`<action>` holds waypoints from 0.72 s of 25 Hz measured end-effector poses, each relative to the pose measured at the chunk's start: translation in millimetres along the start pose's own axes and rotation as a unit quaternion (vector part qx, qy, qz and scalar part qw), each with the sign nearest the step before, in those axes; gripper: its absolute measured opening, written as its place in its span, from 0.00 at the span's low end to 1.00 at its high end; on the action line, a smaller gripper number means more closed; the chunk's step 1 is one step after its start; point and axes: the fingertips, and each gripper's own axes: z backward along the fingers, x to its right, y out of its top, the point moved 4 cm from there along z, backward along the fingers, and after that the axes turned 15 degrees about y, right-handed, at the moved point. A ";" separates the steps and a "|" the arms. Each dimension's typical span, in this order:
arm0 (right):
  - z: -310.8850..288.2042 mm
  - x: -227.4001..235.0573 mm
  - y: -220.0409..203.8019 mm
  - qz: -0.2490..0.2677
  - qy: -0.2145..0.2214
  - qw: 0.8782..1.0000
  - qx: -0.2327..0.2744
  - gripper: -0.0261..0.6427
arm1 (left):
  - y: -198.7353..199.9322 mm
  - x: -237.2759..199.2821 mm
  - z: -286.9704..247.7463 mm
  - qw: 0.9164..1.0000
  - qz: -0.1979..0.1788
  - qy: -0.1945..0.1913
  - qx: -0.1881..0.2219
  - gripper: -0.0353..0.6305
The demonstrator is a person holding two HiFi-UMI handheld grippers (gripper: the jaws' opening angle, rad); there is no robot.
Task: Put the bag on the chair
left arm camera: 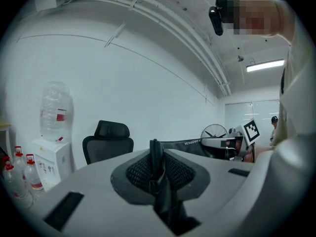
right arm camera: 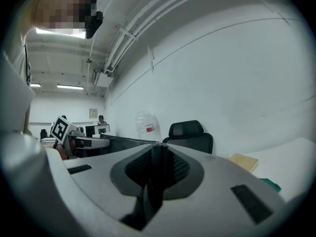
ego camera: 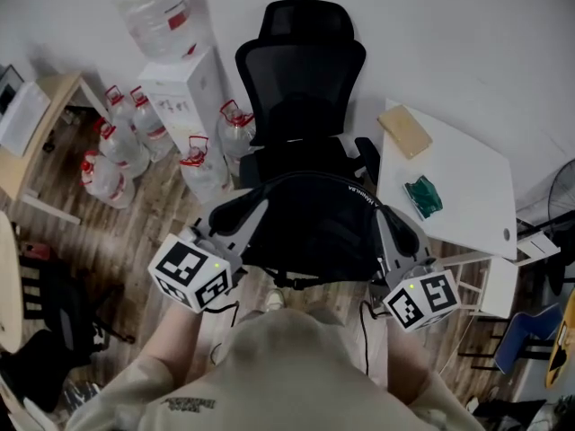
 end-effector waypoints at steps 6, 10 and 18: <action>-36.1 30.9 11.9 0.012 -0.010 1.000 -0.001 0.10 | 15.1 -26.8 -41.8 1.000 -0.011 -0.013 0.013 0.16; -54.5 51.2 17.4 0.026 -0.010 1.000 -0.003 0.10 | 17.7 -39.6 -68.5 0.999 -0.021 -0.014 0.024 0.16; -89.3 106.1 18.4 0.029 -0.014 0.999 0.005 0.10 | 21.9 -55.7 -126.0 0.999 -0.038 -0.007 0.033 0.16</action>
